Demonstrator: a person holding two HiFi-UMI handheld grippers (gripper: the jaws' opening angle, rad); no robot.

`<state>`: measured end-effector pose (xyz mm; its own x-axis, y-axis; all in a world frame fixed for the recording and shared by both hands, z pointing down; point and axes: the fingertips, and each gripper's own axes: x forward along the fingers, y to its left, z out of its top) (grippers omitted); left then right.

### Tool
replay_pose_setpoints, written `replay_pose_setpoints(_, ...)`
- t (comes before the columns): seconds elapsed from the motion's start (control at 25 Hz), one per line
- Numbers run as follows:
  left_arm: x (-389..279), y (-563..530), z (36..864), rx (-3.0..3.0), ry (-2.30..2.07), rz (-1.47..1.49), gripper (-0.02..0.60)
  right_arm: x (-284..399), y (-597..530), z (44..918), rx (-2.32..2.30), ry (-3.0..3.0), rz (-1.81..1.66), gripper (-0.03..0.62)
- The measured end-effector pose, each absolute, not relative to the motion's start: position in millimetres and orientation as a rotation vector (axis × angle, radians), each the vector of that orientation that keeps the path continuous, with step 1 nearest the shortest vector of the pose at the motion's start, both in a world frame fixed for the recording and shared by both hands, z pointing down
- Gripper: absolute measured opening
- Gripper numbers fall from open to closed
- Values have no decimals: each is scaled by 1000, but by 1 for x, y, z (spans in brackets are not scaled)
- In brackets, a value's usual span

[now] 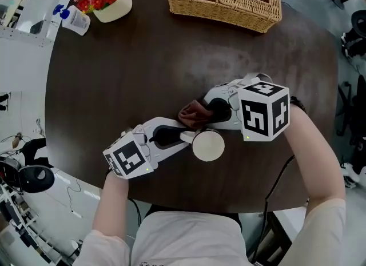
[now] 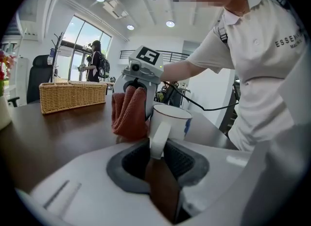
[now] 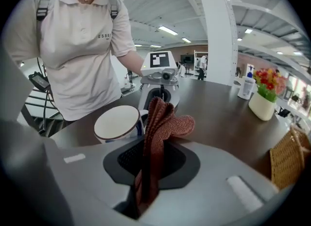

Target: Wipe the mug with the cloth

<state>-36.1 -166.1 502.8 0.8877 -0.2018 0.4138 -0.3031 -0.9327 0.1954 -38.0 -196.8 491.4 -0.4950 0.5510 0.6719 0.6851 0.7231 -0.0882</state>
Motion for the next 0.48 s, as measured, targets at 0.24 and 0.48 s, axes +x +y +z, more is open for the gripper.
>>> replay_pose_setpoints(0.24, -37, -164, 502, 2783, -434, 556, 81, -11, -191, 477, -918, -2231, -260, 75)
replay_pose_setpoints(0.48, -40, -161, 504, 2769, -463, 552, 82, 23, -175, 495, -798, -2263, -124, 77)
